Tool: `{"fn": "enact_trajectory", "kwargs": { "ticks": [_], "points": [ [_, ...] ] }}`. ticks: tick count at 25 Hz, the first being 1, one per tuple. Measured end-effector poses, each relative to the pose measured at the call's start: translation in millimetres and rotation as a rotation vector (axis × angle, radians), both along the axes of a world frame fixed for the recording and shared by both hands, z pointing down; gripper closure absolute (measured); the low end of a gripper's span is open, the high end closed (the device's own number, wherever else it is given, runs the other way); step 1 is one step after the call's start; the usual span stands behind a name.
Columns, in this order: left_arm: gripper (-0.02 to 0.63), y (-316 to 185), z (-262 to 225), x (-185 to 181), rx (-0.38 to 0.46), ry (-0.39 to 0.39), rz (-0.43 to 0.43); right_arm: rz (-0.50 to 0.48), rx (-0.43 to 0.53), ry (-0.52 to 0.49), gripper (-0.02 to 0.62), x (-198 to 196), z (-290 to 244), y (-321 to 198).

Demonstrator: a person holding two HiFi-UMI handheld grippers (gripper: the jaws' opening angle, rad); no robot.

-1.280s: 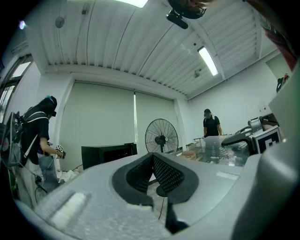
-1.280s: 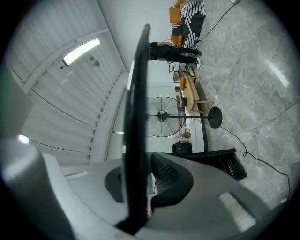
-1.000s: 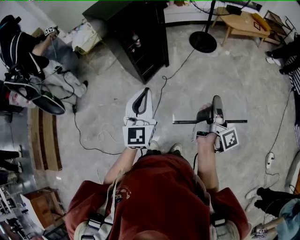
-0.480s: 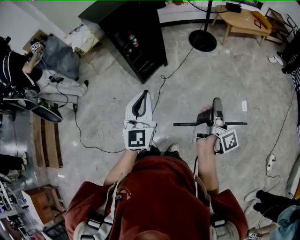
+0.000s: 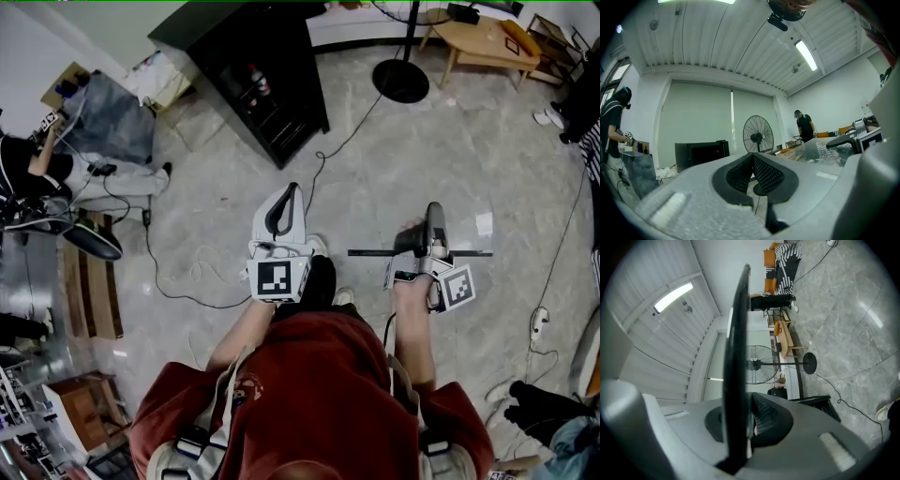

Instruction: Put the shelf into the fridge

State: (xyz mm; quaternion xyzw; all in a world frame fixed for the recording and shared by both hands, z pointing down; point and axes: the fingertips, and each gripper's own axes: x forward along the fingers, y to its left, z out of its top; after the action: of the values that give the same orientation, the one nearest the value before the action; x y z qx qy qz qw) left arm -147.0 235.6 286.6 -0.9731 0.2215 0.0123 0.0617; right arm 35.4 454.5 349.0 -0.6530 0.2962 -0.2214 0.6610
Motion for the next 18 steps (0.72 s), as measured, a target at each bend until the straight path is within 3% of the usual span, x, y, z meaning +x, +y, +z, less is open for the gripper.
{"fn": "enact_trajectory", "kwargs": {
  "ticks": [9,18],
  "points": [
    [0.601,-42.8,9.2,29.4,-0.02,0.014,-0.009,-0.004,-0.014,0.027,0.589,31.3,-4.3,-38.7],
    [0.601,-126.4,5.5,73.3,-0.042,0.038,-0.023,-0.022,-0.023,0.032,0.589,79.5,-17.5,-123.3]
  ]
}}
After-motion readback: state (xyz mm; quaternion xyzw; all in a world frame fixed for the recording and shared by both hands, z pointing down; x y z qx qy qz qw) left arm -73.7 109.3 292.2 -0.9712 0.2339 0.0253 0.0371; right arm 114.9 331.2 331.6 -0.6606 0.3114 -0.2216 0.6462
